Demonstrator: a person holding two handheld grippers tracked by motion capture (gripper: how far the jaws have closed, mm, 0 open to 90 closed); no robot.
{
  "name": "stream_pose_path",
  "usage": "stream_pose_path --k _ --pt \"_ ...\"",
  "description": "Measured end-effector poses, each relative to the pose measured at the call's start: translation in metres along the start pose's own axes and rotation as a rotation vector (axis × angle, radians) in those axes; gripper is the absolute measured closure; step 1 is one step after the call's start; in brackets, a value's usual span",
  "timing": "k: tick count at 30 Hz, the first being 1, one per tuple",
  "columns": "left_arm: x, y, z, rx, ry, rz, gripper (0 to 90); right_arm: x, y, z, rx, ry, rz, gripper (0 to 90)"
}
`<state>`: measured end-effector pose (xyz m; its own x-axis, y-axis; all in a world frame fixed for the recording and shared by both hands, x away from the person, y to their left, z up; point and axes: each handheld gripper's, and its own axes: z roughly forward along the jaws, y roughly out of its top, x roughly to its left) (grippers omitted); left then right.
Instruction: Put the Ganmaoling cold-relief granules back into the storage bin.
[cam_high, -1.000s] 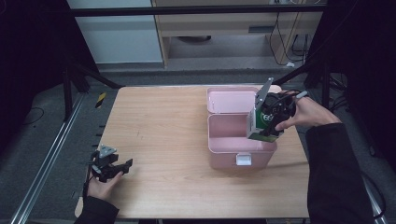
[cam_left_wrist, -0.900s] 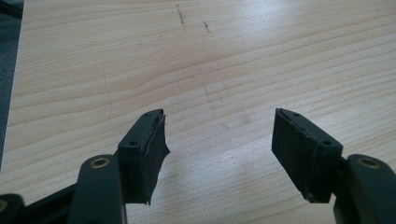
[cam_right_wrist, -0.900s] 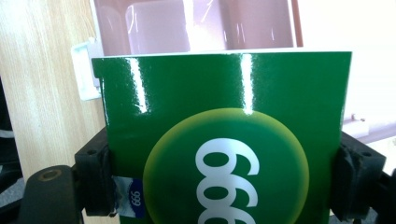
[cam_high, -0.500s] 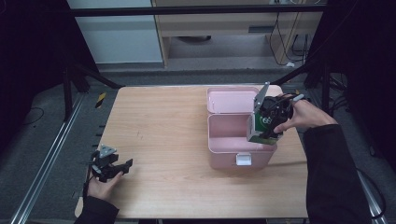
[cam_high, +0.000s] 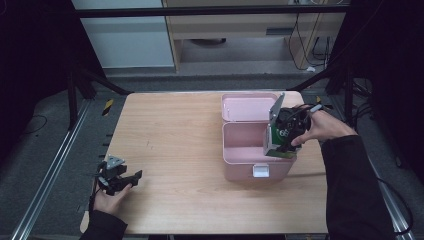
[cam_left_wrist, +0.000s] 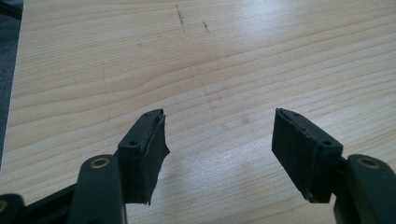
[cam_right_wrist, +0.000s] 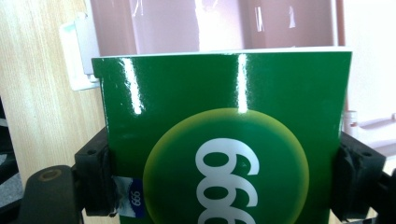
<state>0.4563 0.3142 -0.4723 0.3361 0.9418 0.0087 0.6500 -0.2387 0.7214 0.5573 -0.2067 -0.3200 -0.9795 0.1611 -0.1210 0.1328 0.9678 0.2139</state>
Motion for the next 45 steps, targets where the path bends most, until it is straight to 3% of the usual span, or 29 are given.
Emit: stream_pose_path --k 19,45 --pt "0.0 0.0 0.0 0.003 0.001 0.004 34.3 0.002 -0.001 0.021 0.015 0.04 -0.02 16.5" --pt "0.0 0.0 0.0 0.003 0.002 0.005 34.1 0.003 -0.005 0.044 0.012 0.091 -0.004 14.9"
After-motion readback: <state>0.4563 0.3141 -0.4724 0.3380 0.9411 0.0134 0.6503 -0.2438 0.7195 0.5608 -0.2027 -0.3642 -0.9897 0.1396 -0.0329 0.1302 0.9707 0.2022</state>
